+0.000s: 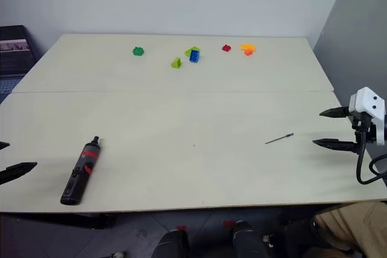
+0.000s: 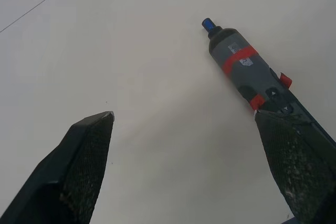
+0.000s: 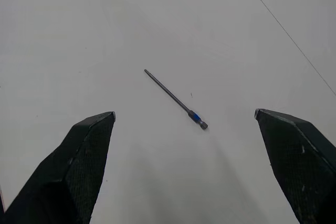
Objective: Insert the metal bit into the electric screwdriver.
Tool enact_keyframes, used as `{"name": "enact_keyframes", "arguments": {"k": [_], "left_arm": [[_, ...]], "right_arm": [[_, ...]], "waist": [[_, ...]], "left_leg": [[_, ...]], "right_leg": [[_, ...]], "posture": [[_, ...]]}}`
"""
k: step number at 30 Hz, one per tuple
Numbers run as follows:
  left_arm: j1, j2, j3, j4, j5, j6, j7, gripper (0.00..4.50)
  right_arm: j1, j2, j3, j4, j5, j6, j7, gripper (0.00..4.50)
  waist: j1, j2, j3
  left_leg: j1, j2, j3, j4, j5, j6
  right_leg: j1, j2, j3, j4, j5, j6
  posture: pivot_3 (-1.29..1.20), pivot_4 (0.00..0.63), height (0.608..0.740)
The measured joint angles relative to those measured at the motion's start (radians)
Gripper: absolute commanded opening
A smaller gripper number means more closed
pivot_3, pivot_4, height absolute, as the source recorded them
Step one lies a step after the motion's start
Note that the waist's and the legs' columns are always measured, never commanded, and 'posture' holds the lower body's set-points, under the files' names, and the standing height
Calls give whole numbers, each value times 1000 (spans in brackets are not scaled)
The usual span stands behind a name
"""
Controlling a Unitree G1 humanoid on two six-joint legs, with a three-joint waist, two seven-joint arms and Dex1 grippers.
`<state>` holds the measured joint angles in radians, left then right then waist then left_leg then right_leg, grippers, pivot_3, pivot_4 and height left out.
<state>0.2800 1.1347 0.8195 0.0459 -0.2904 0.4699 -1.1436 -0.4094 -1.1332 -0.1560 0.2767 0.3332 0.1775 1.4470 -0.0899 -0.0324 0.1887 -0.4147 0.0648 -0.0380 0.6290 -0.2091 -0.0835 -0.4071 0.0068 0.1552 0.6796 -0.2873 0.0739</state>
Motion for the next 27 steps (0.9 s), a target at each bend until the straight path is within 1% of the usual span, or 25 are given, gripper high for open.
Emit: {"name": "enact_keyframes", "arguments": {"k": [6, 13, 19, 23, 27], "left_arm": [[-7, 0, 0, -2, 0, 13, 2, 4451], [-6, -24, 0, -59, 6, 58, 60, 4451], [9, -43, 0, -158, -2, 130, 87, 4451], [10, -43, 0, -188, -5, 159, 89, 4451], [-18, -42, -1, -227, -17, 244, 117, 4451]], "right_arm": [[-2, 6, 20, 4, -2, -16, 6, 4500], [-14, 12, 23, 4, -3, -16, 6, 4500], [-17, 23, 36, 4, -7, -34, 7, 4500], [-17, 26, 37, 5, -6, -38, 7, 4500], [-16, 48, 38, 6, -6, -48, 7, 4500]], "waist": [[0, 0, 0], [0, 0, 0], [0, 0, 0], [0, 0, 0], [0, 0, 0]], "left_leg": [[0, 0, 0, 0, 0, 0], [0, 0, 0, 0, 0, 0], [0, 0, 0, 0, 0, 0], [0, 0, 0, 0, 0, 0], [0, 0, 0, 1, 0, 0]], "right_leg": [[0, 0, 0, 0, 0, 0], [0, 0, 0, 0, 0, 0], [0, 0, 0, 0, 0, 0], [0, 0, 0, 0, 0, 0], [1, 0, 0, 0, 0, 0]], "posture": [[0, 150, 740], [0, 150, 740], [0, 150, 740], [0, 150, 740], [0, 150, 740]]}}
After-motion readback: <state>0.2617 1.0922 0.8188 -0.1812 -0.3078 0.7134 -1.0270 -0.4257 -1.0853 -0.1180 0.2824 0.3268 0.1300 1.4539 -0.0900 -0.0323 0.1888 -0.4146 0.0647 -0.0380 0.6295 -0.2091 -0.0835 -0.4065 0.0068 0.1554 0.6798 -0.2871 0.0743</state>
